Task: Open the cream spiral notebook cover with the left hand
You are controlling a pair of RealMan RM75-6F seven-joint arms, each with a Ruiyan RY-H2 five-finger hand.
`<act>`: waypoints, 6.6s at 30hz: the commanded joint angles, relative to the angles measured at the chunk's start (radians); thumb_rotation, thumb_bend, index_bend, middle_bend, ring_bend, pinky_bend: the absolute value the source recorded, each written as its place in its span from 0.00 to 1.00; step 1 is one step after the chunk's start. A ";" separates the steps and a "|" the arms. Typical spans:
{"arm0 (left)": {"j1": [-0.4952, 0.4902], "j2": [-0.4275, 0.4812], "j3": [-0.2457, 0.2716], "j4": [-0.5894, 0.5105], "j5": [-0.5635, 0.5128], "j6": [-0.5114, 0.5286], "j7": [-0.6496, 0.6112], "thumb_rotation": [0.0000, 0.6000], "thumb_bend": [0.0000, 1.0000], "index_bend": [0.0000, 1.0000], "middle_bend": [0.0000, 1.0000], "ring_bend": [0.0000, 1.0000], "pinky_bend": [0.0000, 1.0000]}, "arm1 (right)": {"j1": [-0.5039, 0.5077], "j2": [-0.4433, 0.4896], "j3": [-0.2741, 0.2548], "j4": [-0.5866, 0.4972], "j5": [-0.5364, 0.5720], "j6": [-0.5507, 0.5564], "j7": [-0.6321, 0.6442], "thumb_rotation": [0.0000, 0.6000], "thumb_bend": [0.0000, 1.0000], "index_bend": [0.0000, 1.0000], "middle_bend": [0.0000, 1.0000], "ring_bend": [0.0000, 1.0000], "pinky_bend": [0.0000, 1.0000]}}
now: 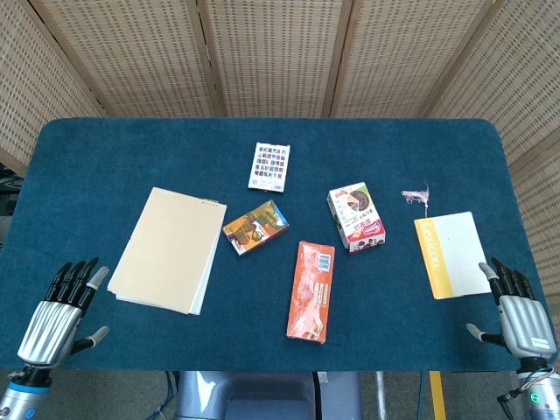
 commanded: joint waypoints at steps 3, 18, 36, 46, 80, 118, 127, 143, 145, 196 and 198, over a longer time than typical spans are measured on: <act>-0.001 0.000 -0.001 -0.001 -0.002 -0.002 0.001 1.00 0.03 0.00 0.00 0.00 0.00 | 0.000 0.001 0.000 0.000 0.000 0.001 0.001 1.00 0.05 0.00 0.00 0.00 0.00; -0.001 0.002 0.004 -0.002 0.015 0.006 0.002 1.00 0.03 0.00 0.00 0.00 0.00 | 0.000 -0.001 0.001 -0.001 -0.005 0.005 -0.001 1.00 0.05 0.00 0.00 0.00 0.00; 0.004 0.004 0.010 -0.003 0.026 0.015 0.002 1.00 0.04 0.00 0.00 0.00 0.00 | -0.023 -0.078 0.038 0.095 -0.116 0.182 0.046 1.00 0.03 0.00 0.00 0.00 0.00; -0.022 0.005 0.005 0.006 0.012 -0.028 -0.031 1.00 0.05 0.00 0.00 0.00 0.00 | -0.023 -0.077 0.035 0.097 -0.098 0.160 0.043 1.00 0.03 0.00 0.00 0.00 0.00; -0.178 -0.135 -0.041 0.170 -0.167 -0.334 0.070 1.00 0.25 0.00 0.00 0.00 0.00 | -0.016 -0.070 0.036 0.076 -0.079 0.126 0.055 1.00 0.03 0.00 0.00 0.00 0.00; -0.236 -0.250 -0.049 0.234 -0.284 -0.399 0.178 1.00 0.31 0.00 0.00 0.00 0.00 | -0.014 -0.065 0.038 0.066 -0.070 0.113 0.074 1.00 0.03 0.00 0.00 0.00 0.00; -0.249 -0.267 -0.049 0.247 -0.312 -0.411 0.199 1.00 0.31 0.00 0.00 0.00 0.00 | -0.014 -0.064 0.039 0.063 -0.067 0.111 0.077 1.00 0.03 0.00 0.00 0.00 0.00; -0.267 -0.298 -0.049 0.271 -0.336 -0.411 0.223 1.00 0.31 0.00 0.00 0.00 0.00 | -0.014 -0.064 0.040 0.060 -0.064 0.109 0.081 1.00 0.03 0.00 0.00 0.00 0.00; -0.269 -0.301 -0.048 0.275 -0.337 -0.410 0.224 1.00 0.31 0.00 0.00 0.00 0.00 | -0.014 -0.064 0.040 0.060 -0.065 0.110 0.081 1.00 0.03 0.00 0.00 0.00 0.00; -0.359 -0.441 -0.110 0.474 -0.303 -0.352 0.302 1.00 0.60 0.05 0.00 0.00 0.00 | -0.013 -0.062 0.039 0.056 -0.061 0.102 0.093 1.00 0.03 0.00 0.00 0.00 0.00; -0.362 -0.444 -0.116 0.477 -0.311 -0.354 0.312 1.00 0.61 0.05 0.00 0.00 0.00 | -0.013 -0.061 0.039 0.056 -0.061 0.102 0.092 1.00 0.03 0.00 0.00 0.00 0.00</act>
